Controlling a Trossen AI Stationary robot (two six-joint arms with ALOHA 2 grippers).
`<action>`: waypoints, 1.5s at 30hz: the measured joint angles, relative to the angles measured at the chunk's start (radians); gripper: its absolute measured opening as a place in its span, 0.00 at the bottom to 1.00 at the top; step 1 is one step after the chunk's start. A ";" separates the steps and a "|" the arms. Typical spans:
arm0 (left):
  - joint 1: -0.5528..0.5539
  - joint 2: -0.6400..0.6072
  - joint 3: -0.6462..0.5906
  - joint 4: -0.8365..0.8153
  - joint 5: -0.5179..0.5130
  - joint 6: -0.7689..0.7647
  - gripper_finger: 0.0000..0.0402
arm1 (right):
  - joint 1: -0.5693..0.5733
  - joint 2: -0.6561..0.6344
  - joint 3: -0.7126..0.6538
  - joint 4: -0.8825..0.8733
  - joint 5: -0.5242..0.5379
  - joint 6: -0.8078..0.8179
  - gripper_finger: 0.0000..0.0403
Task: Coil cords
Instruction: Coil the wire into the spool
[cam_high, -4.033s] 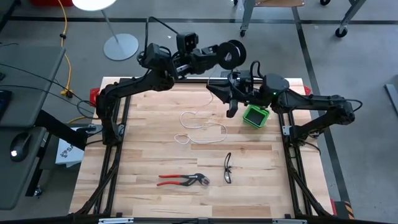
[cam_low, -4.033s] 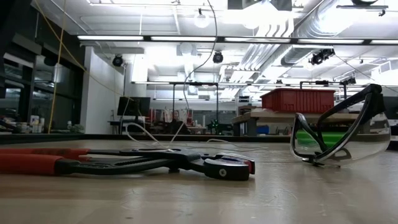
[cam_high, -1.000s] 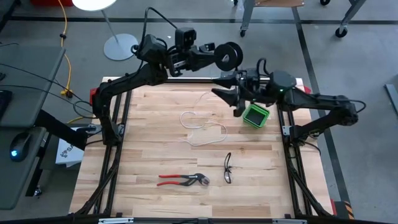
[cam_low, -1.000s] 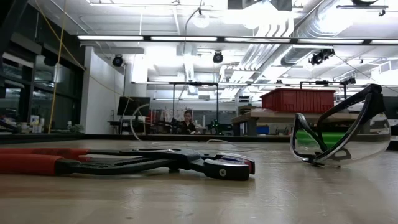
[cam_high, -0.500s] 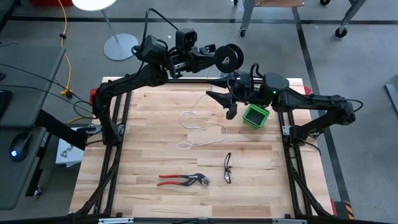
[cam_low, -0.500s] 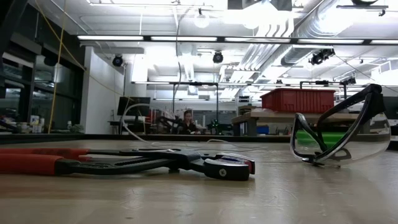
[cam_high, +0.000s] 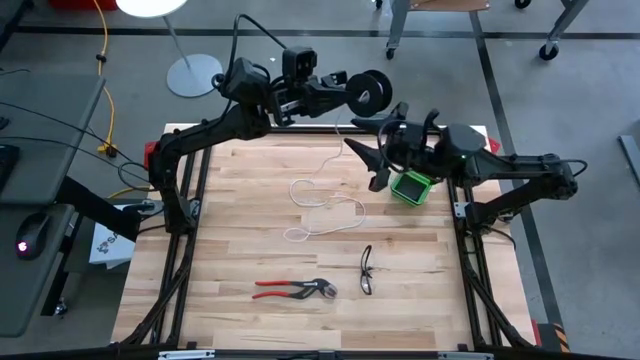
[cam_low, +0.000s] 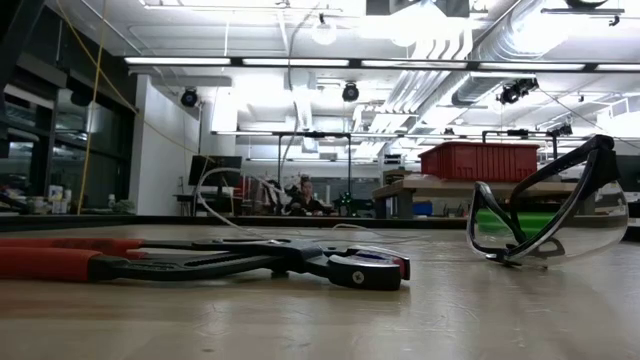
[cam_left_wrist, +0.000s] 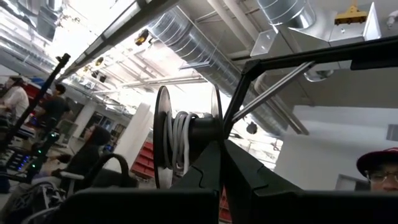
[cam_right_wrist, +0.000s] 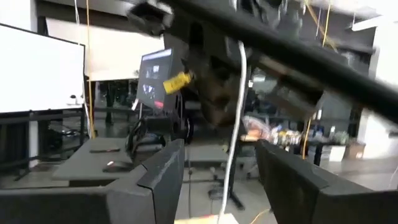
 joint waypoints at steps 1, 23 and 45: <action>-0.001 0.000 0.000 0.000 -0.005 0.003 0.00 | -0.005 0.002 0.000 -0.018 0.000 0.024 0.48; -0.007 0.000 0.000 -0.006 -0.008 0.013 0.00 | -0.013 0.048 -0.001 -0.047 -0.004 0.134 0.04; 0.158 -0.283 0.000 -0.992 0.030 0.293 0.00 | 0.071 -0.144 -0.001 -0.288 -0.106 0.223 0.00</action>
